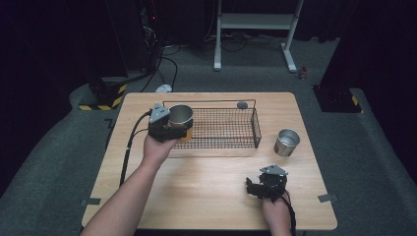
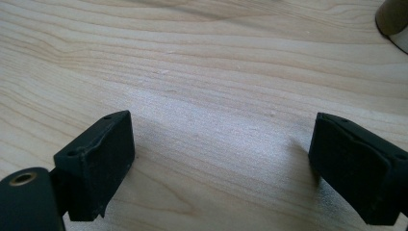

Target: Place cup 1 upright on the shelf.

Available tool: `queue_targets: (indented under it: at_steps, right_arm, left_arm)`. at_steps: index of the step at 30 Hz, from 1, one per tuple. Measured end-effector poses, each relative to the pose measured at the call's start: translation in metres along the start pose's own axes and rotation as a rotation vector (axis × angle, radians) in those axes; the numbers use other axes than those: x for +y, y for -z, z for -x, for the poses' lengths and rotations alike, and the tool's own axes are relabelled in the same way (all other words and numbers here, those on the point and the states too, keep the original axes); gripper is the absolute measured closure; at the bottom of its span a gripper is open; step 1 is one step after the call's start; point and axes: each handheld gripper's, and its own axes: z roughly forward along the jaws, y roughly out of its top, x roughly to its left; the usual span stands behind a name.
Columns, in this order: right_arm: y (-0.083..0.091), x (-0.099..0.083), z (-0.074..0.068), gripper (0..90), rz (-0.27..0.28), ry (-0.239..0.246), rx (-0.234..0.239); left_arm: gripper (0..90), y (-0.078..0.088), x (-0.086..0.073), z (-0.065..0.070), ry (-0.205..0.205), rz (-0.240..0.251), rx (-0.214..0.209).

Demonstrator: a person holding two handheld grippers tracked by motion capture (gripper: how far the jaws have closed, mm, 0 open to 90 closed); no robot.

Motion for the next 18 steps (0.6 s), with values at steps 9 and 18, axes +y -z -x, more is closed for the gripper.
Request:
queue_targets:
  at_steps: [9,18]
  right_arm:
    - [0.0,0.0,0.0,8.7,0.0,0.001,0.001]
    - [0.0,0.0,0.0,8.7,0.002,0.01,0.004]
  left_arm:
    - [13.3,-0.009,-0.001,-0.005,0.008,-0.014,0.009]
    - [13.3,-0.02,0.004,-0.005,-0.002,-0.019,0.012]
